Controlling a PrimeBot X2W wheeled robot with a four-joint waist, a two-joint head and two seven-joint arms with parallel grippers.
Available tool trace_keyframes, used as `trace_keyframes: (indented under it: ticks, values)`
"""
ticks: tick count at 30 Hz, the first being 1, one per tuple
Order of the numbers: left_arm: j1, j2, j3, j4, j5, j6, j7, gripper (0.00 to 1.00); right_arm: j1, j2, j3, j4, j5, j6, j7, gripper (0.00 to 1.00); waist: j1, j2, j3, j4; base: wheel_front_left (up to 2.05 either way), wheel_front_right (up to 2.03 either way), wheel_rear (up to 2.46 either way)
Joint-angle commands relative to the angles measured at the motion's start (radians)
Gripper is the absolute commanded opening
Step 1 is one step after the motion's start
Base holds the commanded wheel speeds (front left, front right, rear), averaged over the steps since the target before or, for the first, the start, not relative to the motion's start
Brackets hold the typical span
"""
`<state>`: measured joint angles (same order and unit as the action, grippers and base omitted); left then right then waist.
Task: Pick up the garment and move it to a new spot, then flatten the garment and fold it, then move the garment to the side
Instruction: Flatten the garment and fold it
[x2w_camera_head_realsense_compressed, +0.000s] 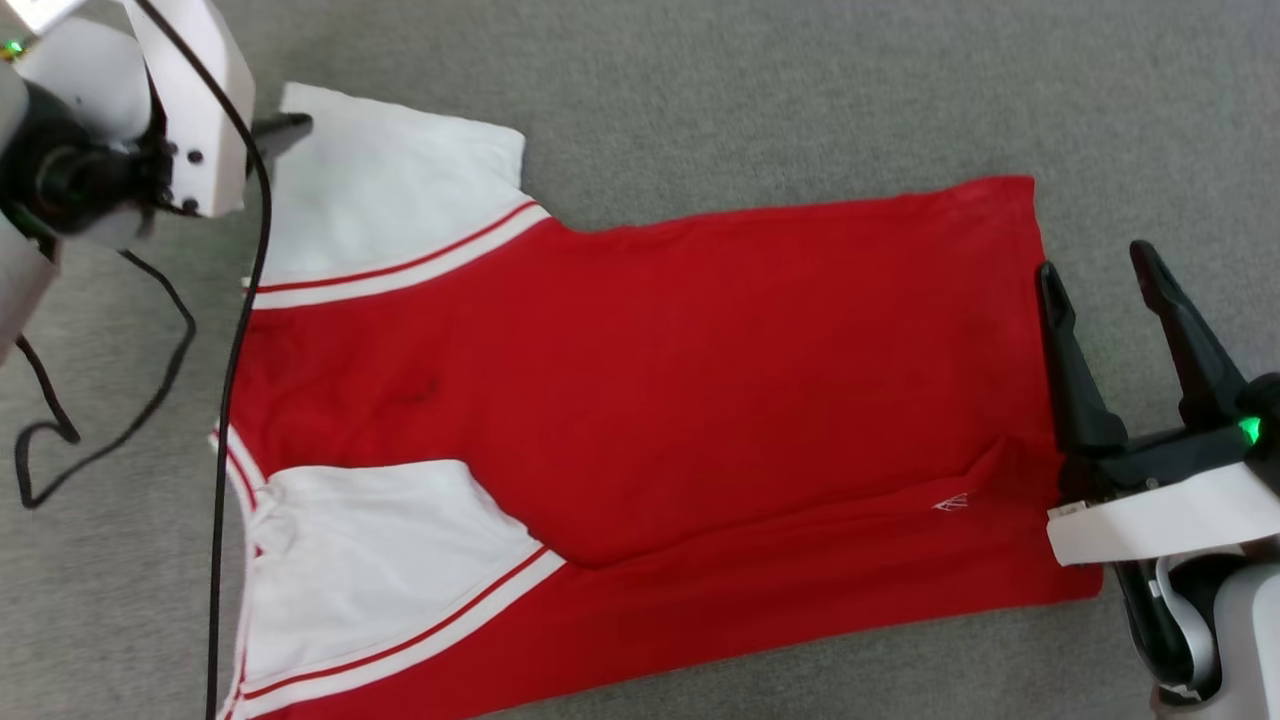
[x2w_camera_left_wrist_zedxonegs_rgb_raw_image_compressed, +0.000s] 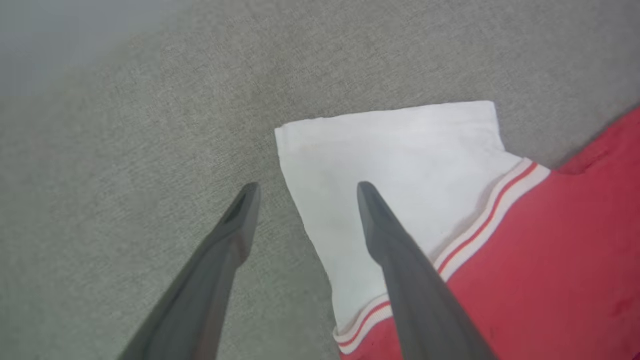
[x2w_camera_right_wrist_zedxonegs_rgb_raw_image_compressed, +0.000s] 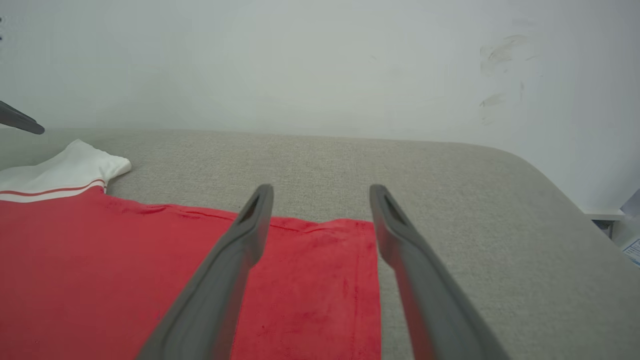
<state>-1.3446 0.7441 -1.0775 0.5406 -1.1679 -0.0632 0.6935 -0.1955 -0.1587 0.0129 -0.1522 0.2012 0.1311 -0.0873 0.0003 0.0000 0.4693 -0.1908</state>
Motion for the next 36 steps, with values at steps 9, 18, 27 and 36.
trace_keyframes:
  ticks: [9,18,27,36]
  values:
    - [-0.053,-0.043,-0.048,0.096,0.026,-0.012,0.092,1.00,-0.060,0.001,0.013,0.022,-0.007,-0.001,-0.030,1.00,-0.0003,0.0000,0.112,-0.042,0.00,0.00,0.00]
    - [-0.016,-0.045,-0.081,0.121,0.052,-0.040,0.058,0.00,-0.084,-0.020,-0.017,0.020,-0.011,-0.001,-0.023,1.00,-0.0003,0.0000,0.108,-0.032,0.00,0.00,0.00]
    - [-0.013,-0.067,-0.065,0.063,0.081,-0.060,-0.130,0.00,-0.183,-0.173,-0.030,0.043,0.019,-0.001,0.143,1.00,-0.0003,0.0000,0.030,0.026,0.00,0.00,0.00]
    - [0.036,-0.094,-0.092,-0.040,0.113,-0.065,-0.278,0.00,-0.302,-0.442,0.091,0.157,0.261,-0.001,0.605,1.00,-0.0003,0.0000,-0.017,0.112,0.00,0.00,0.00]
